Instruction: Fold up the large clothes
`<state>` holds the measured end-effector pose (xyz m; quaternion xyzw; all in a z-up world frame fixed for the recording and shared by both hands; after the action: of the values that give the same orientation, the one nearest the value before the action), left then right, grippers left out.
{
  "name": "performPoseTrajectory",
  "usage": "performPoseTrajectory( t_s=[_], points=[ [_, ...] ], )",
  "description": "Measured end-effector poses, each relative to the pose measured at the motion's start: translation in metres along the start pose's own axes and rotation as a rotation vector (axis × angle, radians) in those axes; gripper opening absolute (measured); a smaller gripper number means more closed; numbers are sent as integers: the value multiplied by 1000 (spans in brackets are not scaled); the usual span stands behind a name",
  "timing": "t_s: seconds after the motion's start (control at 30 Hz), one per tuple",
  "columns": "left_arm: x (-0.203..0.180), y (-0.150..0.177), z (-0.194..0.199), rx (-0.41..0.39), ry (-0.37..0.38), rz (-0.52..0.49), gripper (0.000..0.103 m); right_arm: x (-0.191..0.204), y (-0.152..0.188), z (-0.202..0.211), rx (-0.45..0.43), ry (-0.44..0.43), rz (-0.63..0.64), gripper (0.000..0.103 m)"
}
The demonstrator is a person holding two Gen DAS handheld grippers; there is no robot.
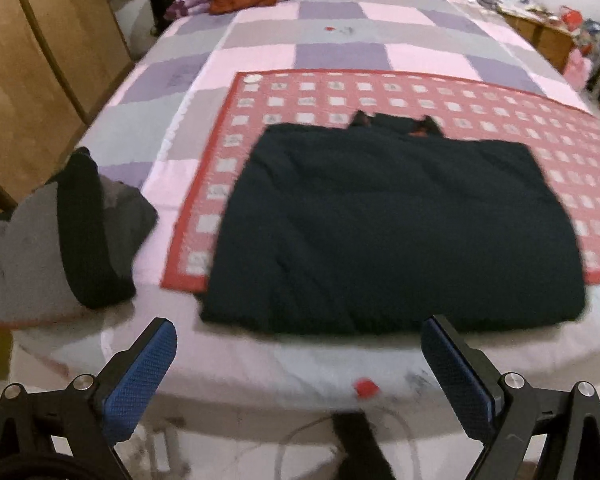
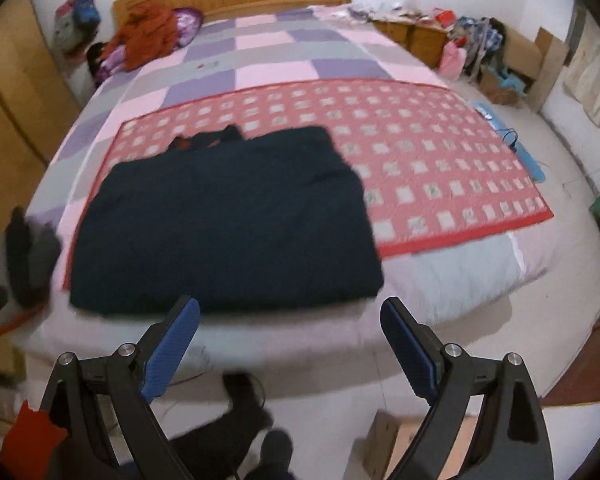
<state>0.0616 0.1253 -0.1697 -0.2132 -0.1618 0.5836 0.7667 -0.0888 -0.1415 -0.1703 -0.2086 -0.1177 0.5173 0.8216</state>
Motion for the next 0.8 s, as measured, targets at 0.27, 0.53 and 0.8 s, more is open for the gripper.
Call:
performPoseTrajectory(
  t_s=[0.27, 0.53, 0.8],
  points=[
    [-10, 25, 54, 88, -7, 44, 101, 45, 34, 69, 62, -56, 12, 94],
    [-25, 22, 85, 94, 40, -22, 101, 80, 17, 107, 30, -81, 44, 94],
    [-22, 6, 91, 96, 50, -45, 101, 90, 6, 118, 22, -72, 40, 94]
  ],
)
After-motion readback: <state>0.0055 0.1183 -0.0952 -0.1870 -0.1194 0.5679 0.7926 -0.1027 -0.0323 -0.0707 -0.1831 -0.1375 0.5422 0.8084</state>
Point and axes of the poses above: each gripper's, at about its wrist camera, not at the fingertips, and z roughly against the way its jaws point, x to its left, y to its underside, the point moved 6 cm from there along -z, roughly the way its jaws point, and after that the axes turned 6 degrees about z, right-handed, at the moved point
